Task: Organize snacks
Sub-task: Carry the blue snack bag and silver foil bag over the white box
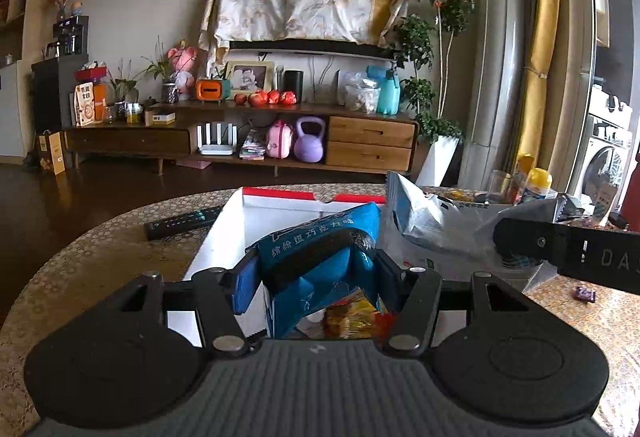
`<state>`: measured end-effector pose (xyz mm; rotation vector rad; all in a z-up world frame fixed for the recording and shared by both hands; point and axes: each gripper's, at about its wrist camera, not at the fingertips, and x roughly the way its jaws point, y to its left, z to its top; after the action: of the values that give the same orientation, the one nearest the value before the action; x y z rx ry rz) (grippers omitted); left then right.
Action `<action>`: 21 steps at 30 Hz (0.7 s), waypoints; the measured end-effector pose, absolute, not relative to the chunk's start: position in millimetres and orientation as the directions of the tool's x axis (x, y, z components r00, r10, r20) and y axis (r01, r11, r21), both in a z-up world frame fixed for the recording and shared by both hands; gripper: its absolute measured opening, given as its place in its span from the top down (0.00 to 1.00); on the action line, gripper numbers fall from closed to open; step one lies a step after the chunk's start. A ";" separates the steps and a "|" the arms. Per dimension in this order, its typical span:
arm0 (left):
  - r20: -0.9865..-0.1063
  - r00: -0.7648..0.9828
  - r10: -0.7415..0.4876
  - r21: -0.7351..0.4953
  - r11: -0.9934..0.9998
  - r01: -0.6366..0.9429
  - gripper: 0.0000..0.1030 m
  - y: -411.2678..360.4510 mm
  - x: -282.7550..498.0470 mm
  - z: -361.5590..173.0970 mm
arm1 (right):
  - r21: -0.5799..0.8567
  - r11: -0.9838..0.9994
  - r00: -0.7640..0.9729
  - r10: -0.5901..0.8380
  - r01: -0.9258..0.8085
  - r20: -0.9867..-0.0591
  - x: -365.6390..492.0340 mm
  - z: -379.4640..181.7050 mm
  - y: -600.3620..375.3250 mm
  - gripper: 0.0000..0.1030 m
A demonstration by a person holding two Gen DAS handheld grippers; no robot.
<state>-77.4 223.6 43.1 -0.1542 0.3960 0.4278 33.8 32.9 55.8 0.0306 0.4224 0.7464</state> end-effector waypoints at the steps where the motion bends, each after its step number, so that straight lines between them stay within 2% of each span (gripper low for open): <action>1: -0.408 0.832 0.376 -0.064 0.898 -0.436 0.43 226.6 -76.7 41.7 | 0.173 0.737 0.652 0.665 -0.654 -0.364 33.8 54.9 36.8 0.73; 21: -0.500 0.764 0.407 -0.036 0.872 -0.488 0.42 263.5 -59.3 4.7 | 0.140 0.724 0.600 0.650 -0.675 -0.466 29.8 15.7 85.1 0.72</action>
<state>-59.3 263.5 4.7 -0.1677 0.5035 0.4887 29.8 85.1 15.7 -0.0529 0.5187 0.7683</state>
